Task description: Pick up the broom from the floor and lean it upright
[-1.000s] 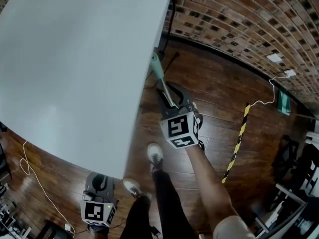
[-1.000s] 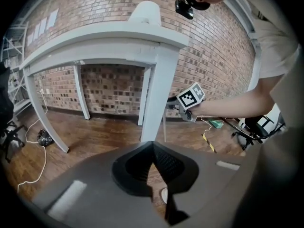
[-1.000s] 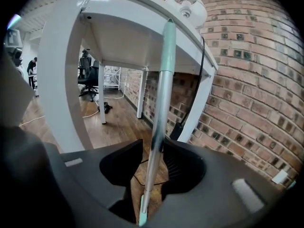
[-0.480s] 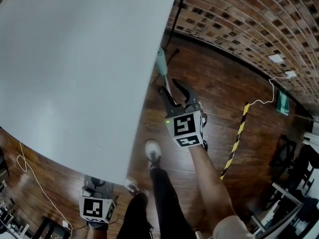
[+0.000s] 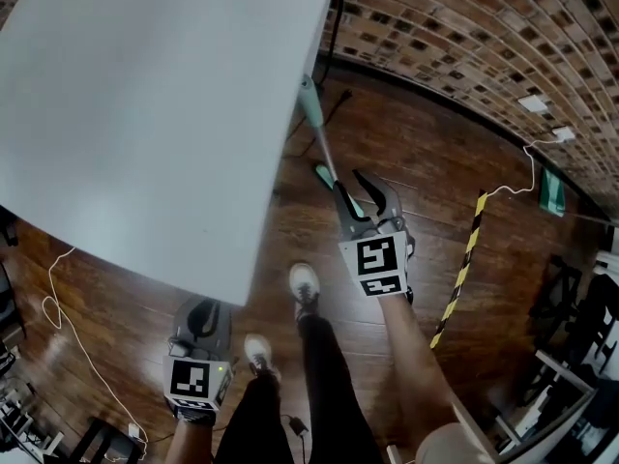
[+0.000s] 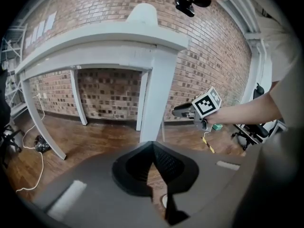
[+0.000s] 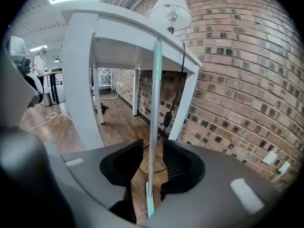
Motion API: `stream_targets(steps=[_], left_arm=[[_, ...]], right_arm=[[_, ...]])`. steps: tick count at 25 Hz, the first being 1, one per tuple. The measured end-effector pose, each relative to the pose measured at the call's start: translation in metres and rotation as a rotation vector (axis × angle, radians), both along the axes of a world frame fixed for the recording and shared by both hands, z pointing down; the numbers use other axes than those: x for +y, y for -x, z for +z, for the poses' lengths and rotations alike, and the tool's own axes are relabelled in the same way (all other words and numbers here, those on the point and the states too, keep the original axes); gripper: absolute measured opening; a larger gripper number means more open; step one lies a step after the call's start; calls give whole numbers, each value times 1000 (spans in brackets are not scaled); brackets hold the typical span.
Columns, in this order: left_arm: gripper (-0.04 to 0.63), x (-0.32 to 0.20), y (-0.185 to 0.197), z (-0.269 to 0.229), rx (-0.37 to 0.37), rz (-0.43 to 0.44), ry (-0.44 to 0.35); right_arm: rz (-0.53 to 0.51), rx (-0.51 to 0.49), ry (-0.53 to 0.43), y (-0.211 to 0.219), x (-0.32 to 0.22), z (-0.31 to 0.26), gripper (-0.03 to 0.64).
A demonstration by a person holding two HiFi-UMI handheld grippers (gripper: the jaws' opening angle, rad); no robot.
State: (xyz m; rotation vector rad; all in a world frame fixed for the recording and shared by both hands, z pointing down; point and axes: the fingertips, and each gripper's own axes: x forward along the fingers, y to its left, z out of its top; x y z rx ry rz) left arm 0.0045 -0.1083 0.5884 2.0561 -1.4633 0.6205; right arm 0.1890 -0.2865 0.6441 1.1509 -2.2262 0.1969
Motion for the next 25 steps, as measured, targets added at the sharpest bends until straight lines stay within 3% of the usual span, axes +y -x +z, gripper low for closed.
stream_targets(steps=[7,12,14,17,21,25], left_arm=[[0,15,6,-51,-44,69,-124],[0,26,9,-130,-61,117,-228],[0,23,8,-168,-51,122,-287],[0,28,8,-225,-28,118,-387],[0,44,10,-308,-9,102,-531],[0,82,11,-359,4,147,-556]], right_arm=[[112,2,-42,-23,56,-71,121],[225,-20,-102,-42,107,-161,81],[280,-22,-159,-53,119,-204,19],[341,-41,-209,-61,143,-264,14],[333,-63,-288,-50,183,-350,12],[314,-71,-347,-26,236,-414,12]])
